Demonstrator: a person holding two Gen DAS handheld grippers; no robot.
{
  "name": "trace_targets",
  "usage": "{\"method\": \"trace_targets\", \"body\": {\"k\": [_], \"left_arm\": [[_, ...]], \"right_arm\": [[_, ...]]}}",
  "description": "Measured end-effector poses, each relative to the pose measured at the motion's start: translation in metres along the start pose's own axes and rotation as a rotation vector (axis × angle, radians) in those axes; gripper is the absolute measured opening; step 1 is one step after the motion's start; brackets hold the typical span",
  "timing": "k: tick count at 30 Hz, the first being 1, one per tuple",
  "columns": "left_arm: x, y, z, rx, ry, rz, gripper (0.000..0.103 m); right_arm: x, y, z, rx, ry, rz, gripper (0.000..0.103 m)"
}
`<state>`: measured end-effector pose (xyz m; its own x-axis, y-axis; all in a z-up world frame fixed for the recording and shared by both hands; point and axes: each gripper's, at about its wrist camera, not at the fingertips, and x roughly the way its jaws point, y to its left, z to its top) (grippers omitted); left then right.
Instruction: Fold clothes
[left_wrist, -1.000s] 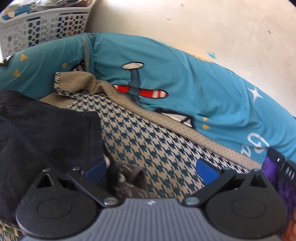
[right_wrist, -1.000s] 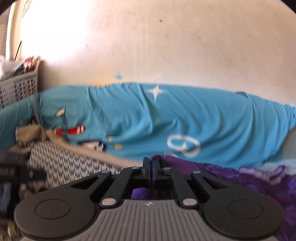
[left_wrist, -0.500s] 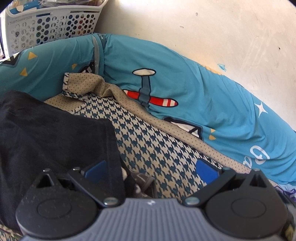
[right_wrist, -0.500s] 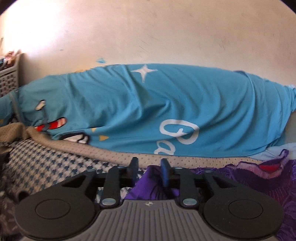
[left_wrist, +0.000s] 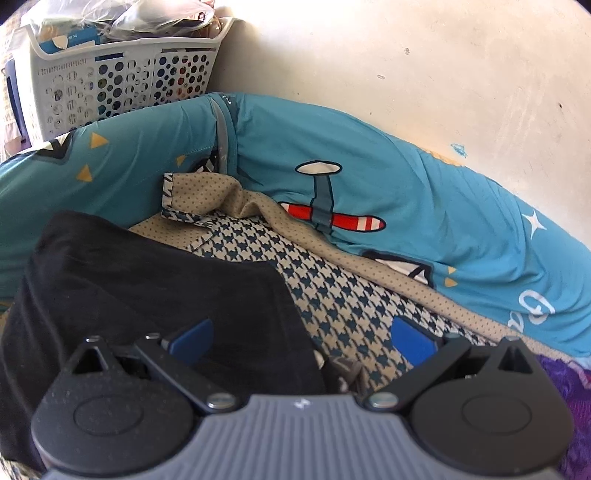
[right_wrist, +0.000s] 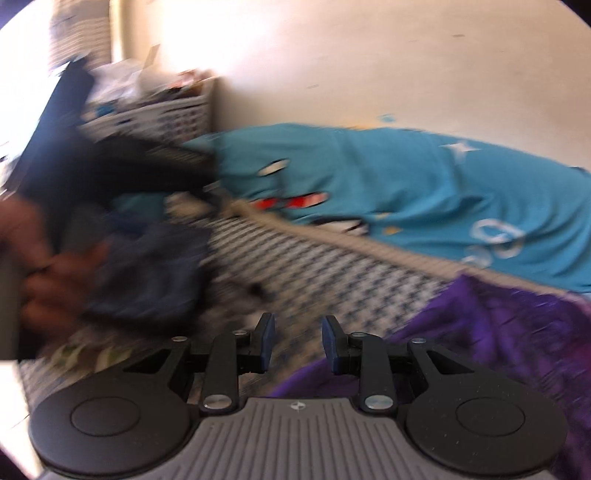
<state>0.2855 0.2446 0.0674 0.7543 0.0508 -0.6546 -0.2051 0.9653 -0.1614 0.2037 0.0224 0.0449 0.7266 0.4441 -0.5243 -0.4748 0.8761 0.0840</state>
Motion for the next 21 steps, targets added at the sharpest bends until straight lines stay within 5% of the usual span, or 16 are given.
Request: {"method": "trace_targets", "body": {"k": [11,21], "left_arm": [[-0.011,0.011,-0.002,0.025,-0.005,0.0,0.103],[-0.012,0.026,-0.005,-0.005,0.013,-0.005,0.103]], "right_arm": [[-0.03,0.053,-0.026,-0.125,0.083,0.14,0.033],[-0.052,0.095,-0.042,-0.508,0.156,0.184,0.042]]}}
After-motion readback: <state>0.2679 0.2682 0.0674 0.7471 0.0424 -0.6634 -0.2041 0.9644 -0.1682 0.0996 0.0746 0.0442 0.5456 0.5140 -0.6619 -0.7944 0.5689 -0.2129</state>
